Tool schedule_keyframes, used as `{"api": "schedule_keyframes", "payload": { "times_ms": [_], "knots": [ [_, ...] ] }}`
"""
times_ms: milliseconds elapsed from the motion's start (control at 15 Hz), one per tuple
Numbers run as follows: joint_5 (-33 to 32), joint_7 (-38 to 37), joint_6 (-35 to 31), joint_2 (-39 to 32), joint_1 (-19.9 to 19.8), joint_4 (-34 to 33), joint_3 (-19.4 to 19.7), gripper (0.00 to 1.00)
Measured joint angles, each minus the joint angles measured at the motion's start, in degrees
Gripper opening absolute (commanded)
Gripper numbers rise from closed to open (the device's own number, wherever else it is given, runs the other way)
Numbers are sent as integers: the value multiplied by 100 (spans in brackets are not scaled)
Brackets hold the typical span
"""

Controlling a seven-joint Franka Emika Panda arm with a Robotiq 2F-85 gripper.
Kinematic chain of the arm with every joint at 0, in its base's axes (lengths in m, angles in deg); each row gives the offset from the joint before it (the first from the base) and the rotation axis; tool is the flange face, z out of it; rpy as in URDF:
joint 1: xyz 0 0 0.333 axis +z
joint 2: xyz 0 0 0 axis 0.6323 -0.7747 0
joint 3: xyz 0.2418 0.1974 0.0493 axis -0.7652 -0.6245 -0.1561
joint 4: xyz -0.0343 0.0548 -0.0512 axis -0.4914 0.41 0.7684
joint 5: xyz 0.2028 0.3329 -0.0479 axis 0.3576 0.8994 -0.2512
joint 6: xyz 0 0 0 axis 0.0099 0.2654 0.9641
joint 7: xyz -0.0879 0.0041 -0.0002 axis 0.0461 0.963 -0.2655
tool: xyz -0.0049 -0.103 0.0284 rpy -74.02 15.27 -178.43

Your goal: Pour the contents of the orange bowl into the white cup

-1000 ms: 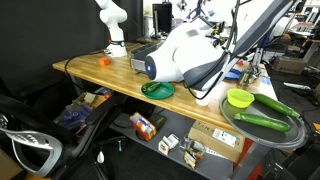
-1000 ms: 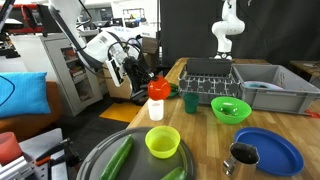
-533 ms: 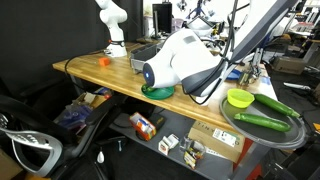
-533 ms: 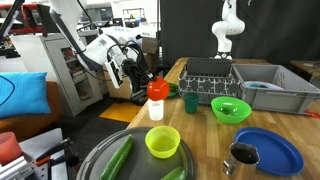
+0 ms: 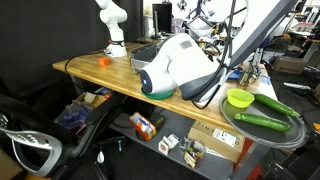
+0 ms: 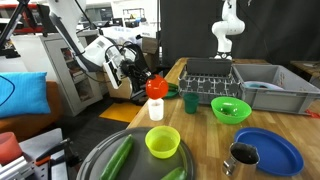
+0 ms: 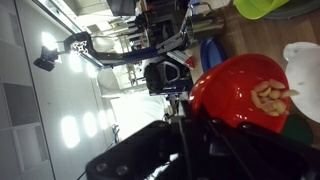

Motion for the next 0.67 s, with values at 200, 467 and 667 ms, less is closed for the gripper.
{"api": "schedule_keyframes", "payload": {
  "times_ms": [200, 467, 667],
  "knots": [
    [-62, 0, 143, -70, 30, -10, -7, 2],
    [-202, 0, 285, -110, 54, -11, -16, 2],
    [-334, 0, 325, -133, 57, -11, -48, 2]
  ]
}}
